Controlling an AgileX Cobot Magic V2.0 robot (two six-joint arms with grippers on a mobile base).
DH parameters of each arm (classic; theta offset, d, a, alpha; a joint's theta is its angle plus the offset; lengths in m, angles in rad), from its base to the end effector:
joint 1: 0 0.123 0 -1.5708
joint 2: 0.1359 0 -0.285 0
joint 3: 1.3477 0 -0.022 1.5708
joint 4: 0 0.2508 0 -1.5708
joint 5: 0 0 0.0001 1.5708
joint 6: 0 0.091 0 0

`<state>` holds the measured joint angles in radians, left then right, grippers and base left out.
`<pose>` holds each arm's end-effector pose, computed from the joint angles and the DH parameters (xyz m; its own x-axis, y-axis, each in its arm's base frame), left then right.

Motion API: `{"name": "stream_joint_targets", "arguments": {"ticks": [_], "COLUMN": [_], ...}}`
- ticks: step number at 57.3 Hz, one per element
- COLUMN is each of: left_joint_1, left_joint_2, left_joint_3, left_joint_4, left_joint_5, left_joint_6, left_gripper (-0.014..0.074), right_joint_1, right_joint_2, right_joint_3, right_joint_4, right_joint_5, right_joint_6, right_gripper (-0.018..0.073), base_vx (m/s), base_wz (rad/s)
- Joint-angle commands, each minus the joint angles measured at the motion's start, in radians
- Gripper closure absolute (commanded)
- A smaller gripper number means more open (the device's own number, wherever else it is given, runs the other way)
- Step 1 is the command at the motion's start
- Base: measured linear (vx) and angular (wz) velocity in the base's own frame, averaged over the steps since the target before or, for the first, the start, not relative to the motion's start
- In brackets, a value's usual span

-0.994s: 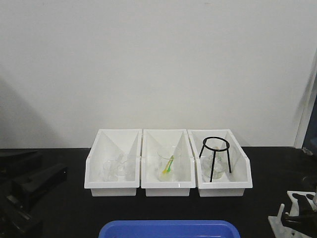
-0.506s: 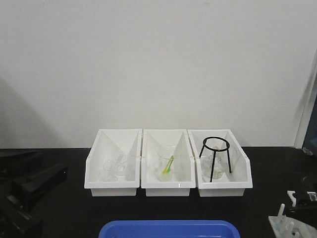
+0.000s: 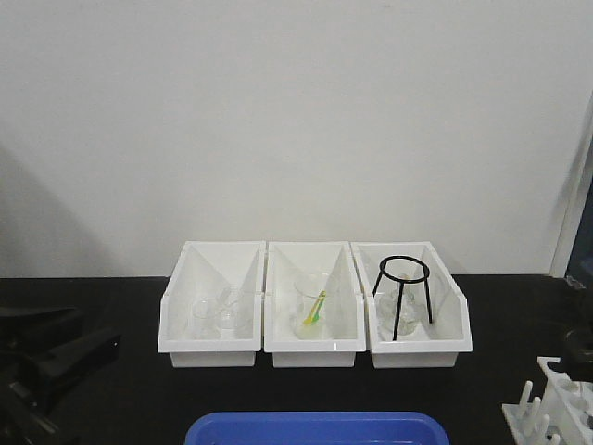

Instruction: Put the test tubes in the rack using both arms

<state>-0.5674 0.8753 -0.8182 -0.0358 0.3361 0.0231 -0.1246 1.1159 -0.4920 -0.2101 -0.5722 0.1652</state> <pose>0.1558 -0.1006 0.3666 -0.2597 0.1528 -0.9535 0.5442 0.8389 -0.0138 0.2273 -0.0181 0.2865 0.0251 -0.0154 -0.9996 0.0118 0.9998 -0.0151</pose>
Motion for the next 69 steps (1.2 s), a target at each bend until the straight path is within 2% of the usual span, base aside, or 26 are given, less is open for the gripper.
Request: {"name": "stream_joint_targets", "arguments": {"ticks": [1, 7, 11, 17, 23, 61, 69], "left_joint_1": [0.002, 0.002, 0.002, 0.002, 0.002, 0.002, 0.002], "left_joint_2": [-0.007, -0.007, -0.007, -0.007, -0.007, -0.007, -0.008], "left_joint_3": [-0.032, -0.032, -0.032, -0.032, -0.032, -0.032, -0.017], "left_joint_4": [-0.002, -0.002, -0.002, -0.002, -0.002, -0.003, 0.075], "left_joint_5": [-0.03, 0.025, 0.057, 0.08, 0.083, 0.102, 0.067], "left_joint_6": [-0.006, -0.006, -0.006, -0.006, -0.007, -0.007, 0.049], "left_gripper": [0.0367, 0.0512, 0.0617, 0.0619, 0.0618, 0.0617, 0.0617], "right_joint_1": [-0.007, -0.007, -0.007, -0.007, -0.007, -0.007, -0.007], "right_joint_2": [-0.147, -0.297, -0.39, -0.5, -0.563, -0.618, -0.618], "right_joint_3": [-0.025, -0.025, -0.025, -0.025, -0.025, -0.025, -0.025], "right_joint_4": [-0.143, -0.325, -0.448, -0.582, -0.666, -0.678, -0.678], "right_joint_5": [0.142, 0.325, 0.417, 0.492, 0.5, 0.5, 0.5], "right_joint_6": [0.166, 0.351, 0.473, 0.611, 0.661, 0.659, 0.659], "right_gripper": [0.042, 0.0571, 0.0573, 0.0571, 0.057, 0.0567, 0.0567], "base_vx": [0.0, 0.0, 0.0, 0.0, 0.0, 0.0, 0.0], "base_wz": [0.0, 0.0, 0.0, 0.0, 0.0, 0.0, 0.0]}}
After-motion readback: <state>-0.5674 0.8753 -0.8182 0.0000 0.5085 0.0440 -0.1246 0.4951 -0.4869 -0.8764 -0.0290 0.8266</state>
